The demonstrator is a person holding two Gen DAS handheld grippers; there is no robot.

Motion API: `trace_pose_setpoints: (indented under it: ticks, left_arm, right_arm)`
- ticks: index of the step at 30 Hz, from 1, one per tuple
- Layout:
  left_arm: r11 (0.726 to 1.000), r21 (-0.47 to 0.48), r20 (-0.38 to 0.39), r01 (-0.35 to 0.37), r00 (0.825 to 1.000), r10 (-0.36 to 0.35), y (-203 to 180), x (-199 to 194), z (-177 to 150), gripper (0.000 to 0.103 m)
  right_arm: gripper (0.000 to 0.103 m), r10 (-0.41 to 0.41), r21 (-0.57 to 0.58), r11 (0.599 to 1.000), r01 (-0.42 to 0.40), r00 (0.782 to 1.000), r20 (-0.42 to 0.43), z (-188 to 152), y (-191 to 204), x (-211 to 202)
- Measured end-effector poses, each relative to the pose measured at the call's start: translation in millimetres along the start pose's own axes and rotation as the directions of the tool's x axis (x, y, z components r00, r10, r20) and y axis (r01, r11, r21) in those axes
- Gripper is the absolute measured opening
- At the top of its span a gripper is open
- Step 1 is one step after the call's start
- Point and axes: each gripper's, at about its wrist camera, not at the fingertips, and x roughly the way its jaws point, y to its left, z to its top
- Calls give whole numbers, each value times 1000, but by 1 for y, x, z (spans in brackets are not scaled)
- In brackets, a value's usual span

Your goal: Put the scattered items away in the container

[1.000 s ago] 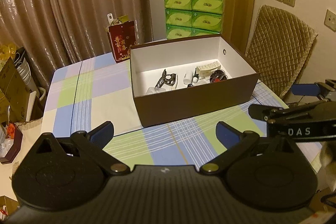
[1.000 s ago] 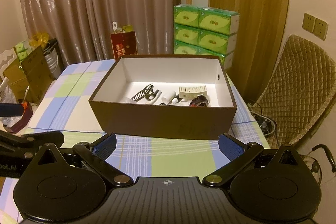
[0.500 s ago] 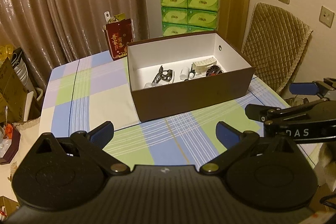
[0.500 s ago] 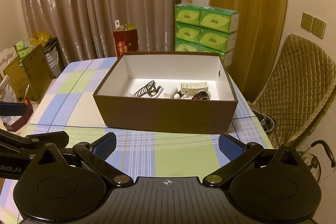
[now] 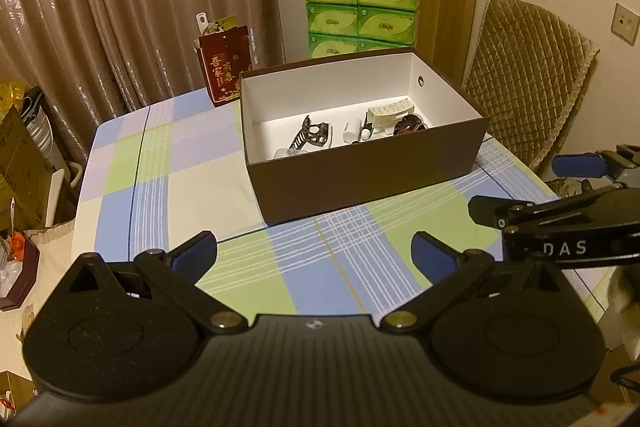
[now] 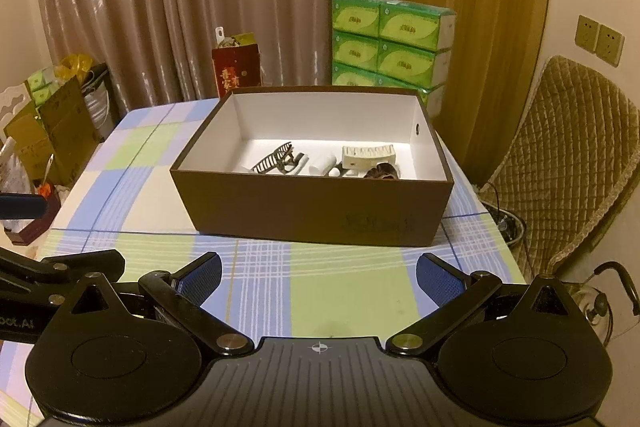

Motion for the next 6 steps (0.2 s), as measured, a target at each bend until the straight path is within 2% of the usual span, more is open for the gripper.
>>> trace_pose_setpoints:
  ticks: [6]
  left_arm:
    - [1000,13,9,-13,1000,13,-8,7,7,102]
  right_arm:
    - [101,10,-7,1000,-10,1000,-4,3,-9,6]
